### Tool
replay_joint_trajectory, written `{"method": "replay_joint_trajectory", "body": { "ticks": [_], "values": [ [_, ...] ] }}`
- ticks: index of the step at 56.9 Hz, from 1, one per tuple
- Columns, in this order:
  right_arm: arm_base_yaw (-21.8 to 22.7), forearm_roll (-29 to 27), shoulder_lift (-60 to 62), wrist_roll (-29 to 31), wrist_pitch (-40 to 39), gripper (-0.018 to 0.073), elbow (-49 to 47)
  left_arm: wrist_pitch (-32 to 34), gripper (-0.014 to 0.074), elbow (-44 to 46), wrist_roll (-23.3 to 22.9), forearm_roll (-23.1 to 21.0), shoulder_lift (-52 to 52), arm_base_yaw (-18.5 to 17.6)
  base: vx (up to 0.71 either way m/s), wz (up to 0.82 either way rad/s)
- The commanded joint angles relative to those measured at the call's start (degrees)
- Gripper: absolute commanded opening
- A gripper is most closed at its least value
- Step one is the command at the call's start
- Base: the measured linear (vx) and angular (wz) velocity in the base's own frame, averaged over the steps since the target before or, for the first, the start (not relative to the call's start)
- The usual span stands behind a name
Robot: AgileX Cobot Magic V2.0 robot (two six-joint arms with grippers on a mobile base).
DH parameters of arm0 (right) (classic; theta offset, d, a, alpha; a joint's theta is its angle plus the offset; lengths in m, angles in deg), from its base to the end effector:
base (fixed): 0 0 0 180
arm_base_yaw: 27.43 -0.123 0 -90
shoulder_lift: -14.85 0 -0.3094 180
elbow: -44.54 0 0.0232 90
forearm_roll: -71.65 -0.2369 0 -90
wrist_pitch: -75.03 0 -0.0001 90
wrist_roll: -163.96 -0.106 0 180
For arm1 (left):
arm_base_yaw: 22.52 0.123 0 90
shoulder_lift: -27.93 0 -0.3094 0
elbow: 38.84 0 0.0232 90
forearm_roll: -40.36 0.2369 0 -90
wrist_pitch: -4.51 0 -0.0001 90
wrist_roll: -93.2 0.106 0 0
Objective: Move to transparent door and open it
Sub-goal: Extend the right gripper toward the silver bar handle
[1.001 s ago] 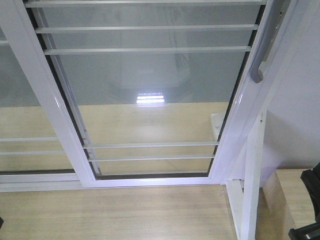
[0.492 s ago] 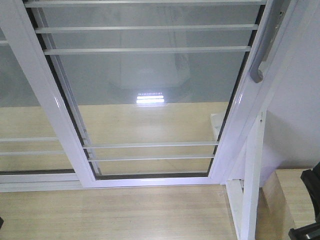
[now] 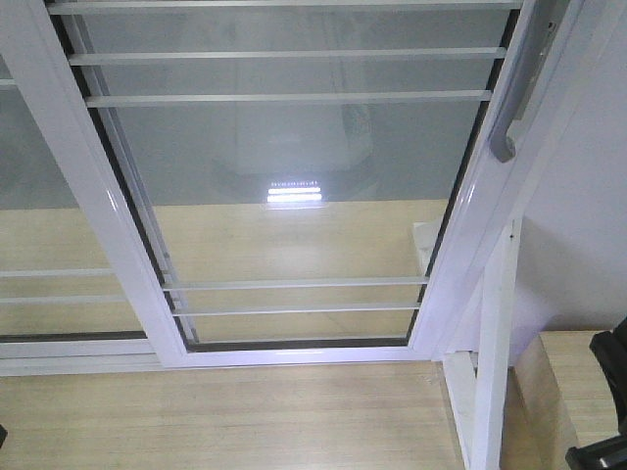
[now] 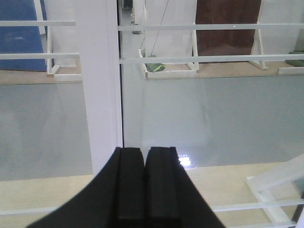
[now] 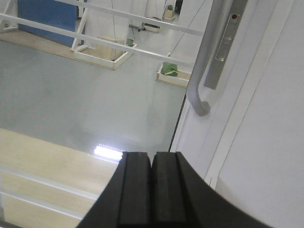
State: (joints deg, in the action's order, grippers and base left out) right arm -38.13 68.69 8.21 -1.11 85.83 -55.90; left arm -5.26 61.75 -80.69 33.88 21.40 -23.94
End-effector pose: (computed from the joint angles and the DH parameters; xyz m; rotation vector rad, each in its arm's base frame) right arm 0.0320 0.0071 0.1846 -0.3406 1.6581 -0.0091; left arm 0.0327 -0.0029 0.1876 0.0311 1.6692 -0.0384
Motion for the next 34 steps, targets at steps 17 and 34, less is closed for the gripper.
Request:
{"method": "replay_joint_trajectory", "body": {
  "ticks": [17, 34],
  "values": [
    [0.17, 0.06, 0.47, 0.78, -22.34, -0.0006, -0.04, 21.84, -0.0006, 1.88, -0.19, -0.28, 0.73, -0.25, 0.00, 0.00],
    [0.17, -16.39, -5.16, 7.02, -32.42, -0.0006, -12.62, 28.80, -0.0006, 13.54, -3.01, 0.55, -2.62, -0.25, 0.00, 0.00]
  ]
}}
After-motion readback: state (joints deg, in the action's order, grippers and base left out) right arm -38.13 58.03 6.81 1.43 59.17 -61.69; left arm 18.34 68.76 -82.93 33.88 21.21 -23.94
